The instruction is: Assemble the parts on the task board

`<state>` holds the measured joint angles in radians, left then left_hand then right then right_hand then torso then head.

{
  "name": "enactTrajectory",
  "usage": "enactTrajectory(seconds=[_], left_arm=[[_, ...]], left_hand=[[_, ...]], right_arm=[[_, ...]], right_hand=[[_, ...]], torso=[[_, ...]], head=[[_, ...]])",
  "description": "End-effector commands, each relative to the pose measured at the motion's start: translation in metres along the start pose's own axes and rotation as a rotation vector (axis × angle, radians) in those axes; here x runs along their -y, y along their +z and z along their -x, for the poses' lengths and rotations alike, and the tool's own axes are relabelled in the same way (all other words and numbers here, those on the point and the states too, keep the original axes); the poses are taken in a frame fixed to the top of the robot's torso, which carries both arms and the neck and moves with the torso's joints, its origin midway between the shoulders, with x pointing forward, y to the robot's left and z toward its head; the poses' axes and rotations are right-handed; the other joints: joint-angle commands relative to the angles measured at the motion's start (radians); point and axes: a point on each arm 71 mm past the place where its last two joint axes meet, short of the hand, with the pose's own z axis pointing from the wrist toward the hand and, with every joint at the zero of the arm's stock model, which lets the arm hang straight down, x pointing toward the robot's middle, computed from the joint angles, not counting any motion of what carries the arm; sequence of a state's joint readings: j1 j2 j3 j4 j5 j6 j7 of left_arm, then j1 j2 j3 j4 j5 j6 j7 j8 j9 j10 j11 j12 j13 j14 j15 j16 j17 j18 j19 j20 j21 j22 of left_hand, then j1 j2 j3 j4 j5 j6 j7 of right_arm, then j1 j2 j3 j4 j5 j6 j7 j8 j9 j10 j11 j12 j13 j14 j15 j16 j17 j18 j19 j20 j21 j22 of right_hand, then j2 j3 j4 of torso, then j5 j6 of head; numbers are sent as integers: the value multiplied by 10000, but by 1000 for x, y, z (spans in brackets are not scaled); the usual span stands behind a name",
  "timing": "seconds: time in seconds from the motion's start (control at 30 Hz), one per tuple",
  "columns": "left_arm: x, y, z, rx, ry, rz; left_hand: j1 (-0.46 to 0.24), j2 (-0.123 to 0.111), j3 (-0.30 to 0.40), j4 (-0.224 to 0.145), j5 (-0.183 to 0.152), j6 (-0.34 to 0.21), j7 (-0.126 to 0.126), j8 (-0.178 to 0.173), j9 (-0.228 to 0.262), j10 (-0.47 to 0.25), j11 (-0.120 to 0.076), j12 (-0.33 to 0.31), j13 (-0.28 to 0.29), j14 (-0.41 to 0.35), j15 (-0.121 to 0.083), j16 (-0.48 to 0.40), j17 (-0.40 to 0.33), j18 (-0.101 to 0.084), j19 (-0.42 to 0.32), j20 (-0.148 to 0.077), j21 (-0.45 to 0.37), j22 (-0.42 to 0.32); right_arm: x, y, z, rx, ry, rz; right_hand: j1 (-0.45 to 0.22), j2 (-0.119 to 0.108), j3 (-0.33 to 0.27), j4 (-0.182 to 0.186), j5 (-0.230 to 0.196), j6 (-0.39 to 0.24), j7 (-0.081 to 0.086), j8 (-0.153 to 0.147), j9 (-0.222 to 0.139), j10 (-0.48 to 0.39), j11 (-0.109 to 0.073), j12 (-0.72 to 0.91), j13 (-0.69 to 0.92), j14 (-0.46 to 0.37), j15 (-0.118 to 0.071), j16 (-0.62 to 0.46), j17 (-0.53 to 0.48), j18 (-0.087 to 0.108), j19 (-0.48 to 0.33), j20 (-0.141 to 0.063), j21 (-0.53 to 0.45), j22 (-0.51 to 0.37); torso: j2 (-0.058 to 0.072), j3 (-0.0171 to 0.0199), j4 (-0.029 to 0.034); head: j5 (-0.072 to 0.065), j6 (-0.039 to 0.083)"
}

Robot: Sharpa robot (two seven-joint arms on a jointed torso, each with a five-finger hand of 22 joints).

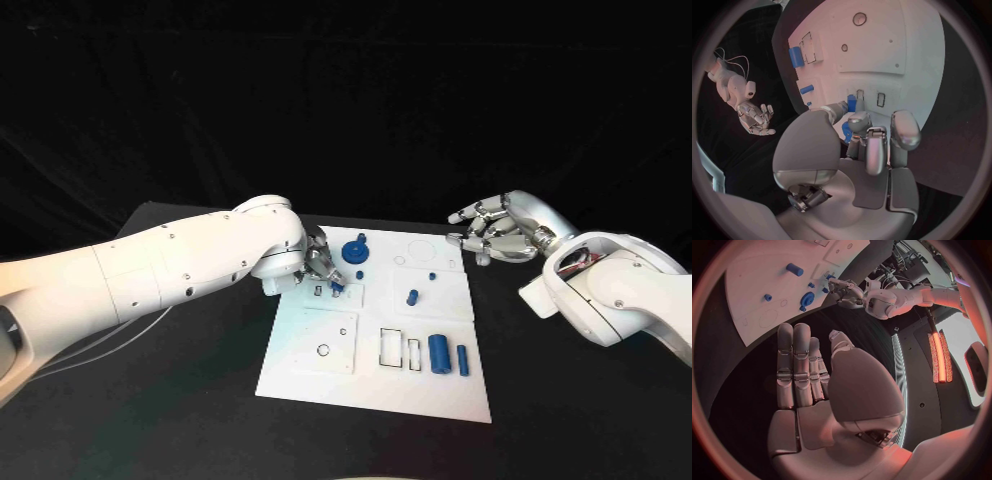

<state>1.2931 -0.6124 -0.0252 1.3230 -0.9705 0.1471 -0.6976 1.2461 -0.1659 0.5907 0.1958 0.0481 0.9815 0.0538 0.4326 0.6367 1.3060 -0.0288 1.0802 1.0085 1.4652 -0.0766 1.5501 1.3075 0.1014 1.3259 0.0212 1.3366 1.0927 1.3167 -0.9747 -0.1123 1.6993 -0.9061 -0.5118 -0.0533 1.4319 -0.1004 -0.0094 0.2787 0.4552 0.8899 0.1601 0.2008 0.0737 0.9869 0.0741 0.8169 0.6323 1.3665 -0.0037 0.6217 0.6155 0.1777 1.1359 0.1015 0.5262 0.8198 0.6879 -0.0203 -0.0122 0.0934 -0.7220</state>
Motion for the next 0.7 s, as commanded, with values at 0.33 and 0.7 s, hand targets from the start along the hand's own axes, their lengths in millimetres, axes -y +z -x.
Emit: enactTrajectory(seconds=[0.33,0.7], left_arm=[[-1,4,-3,219,407,343],[-4,5,-6,5,581,442]], left_hand=[[-109,-21,661,-600,40,174,-139,91,48,123,-21,71,58,983,-98,47,2392,-67,108,-43,75,82],[-156,-34,719,-661,41,203,-157,117,81,152,-35,99,86,983,-108,46,2390,-71,121,-48,88,105]], right_arm=[[-1,0,-2,-75,-47,156],[0,0,-2,-144,-57,102]], right_hand=[[-14,-30,38,-3,70,-1,20,52,-18,-103,23,-66,-65,-33,37,-121,9,42,32,47,-116,-48],[-15,-29,40,-1,72,-2,21,54,-18,-106,25,-70,-73,-37,37,-134,9,42,31,48,-125,-53]], torso=[[10,7,-11],[6,4,-4]], head=[[11,-11],[31,-19]])
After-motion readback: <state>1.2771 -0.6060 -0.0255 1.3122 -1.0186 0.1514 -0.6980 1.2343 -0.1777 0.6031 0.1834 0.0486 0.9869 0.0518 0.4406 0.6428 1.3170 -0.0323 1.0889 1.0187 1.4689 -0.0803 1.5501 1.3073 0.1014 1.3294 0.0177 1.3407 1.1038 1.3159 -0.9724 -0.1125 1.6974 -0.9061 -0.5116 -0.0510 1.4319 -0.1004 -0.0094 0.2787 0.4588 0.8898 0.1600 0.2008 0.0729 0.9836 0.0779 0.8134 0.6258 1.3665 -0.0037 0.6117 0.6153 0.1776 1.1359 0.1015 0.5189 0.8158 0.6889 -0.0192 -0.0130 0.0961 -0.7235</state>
